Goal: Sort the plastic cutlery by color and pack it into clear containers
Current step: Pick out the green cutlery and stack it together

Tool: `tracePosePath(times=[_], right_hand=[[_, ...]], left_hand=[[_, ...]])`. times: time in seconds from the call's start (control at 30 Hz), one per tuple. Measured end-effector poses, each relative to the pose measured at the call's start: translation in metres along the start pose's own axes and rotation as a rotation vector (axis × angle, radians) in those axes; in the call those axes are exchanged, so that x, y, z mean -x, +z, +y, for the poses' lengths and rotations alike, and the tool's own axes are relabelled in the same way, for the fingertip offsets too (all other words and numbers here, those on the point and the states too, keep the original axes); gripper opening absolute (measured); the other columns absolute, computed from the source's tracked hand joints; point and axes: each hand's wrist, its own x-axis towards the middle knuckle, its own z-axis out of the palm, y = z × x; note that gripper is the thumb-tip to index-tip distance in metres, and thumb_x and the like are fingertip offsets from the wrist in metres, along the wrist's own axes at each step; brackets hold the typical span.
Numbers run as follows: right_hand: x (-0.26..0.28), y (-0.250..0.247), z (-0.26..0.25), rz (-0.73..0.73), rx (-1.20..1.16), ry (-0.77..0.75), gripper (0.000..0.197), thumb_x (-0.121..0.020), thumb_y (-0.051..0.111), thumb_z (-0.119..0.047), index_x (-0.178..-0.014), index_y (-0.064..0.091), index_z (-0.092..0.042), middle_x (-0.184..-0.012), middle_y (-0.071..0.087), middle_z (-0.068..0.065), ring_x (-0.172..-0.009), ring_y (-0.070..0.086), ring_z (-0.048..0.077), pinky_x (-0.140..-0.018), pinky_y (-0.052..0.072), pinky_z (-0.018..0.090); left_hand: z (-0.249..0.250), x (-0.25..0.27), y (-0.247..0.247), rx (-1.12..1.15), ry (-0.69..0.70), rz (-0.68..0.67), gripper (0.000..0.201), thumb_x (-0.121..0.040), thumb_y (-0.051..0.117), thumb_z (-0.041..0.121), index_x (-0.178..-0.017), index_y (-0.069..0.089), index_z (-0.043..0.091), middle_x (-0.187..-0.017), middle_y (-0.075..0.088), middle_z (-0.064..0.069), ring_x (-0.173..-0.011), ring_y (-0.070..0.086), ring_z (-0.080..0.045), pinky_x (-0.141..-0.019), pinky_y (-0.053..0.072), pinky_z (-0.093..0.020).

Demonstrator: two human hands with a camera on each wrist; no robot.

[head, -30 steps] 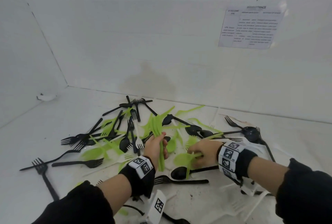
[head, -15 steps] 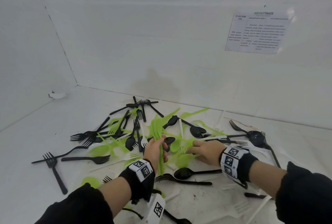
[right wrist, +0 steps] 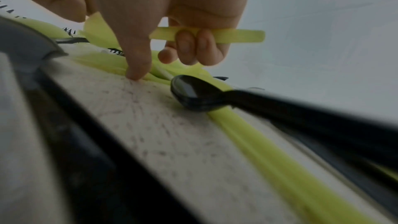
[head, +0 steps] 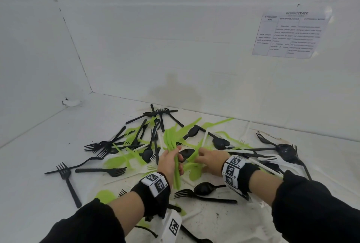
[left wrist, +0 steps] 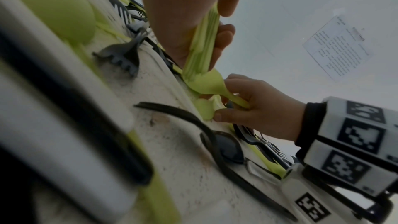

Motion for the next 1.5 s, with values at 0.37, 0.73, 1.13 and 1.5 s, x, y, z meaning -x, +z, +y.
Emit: tracePosePath(times=[0.37,0.73,1.13,1.5], right_hand=[[0.022,0.002,0.042,0.372,-0.582,0.127,0.024,-0.093,0.031,-0.034,-0.073,0.039,-0.025,-0.06,0.043,-0.014,-0.071,0.042,0.016,-0.075,0.037,0.03],[-0.031,-0.04,0.044,0.188,-0.511,0.177,0.037,-0.09,0.053,-0.019,-0.121,0.048,0.0,-0.089,0.052,0.006,-0.082,0.048,0.02,-0.071,0.035,0.025],[-0.06,-0.028,0.041,-0.126,-0.097,0.092,0.041,-0.087,0.06,-0.03,-0.123,0.055,-0.01,-0.126,0.047,0.008,-0.113,0.052,0.028,-0.085,0.044,0.034],[-0.01,-0.043,0.048,0.468,-0.906,0.383,0.019,-0.089,0.06,-0.029,-0.087,0.066,-0.011,-0.079,0.061,0.001,-0.079,0.055,0.018,-0.056,0.033,0.024]], left_hand=[[0.0,-0.004,-0.007,0.056,0.01,0.024,0.014,-0.097,0.041,0.014,-0.095,0.055,0.011,-0.061,0.045,-0.004,-0.033,0.036,-0.011,-0.037,0.031,-0.018],[-0.002,-0.003,-0.004,0.056,-0.014,0.003,0.014,-0.097,0.042,0.013,-0.094,0.056,0.01,-0.06,0.045,-0.005,-0.033,0.036,-0.013,-0.039,0.031,-0.019],[-0.001,-0.012,-0.016,0.048,-0.009,0.034,0.015,-0.097,0.042,0.012,-0.092,0.056,0.011,-0.059,0.045,-0.005,-0.033,0.036,-0.013,-0.038,0.031,-0.019],[-0.006,-0.004,0.004,0.05,-0.001,-0.014,0.016,-0.098,0.039,0.014,-0.091,0.053,0.009,-0.061,0.045,-0.006,-0.035,0.039,-0.013,-0.037,0.033,-0.019]])
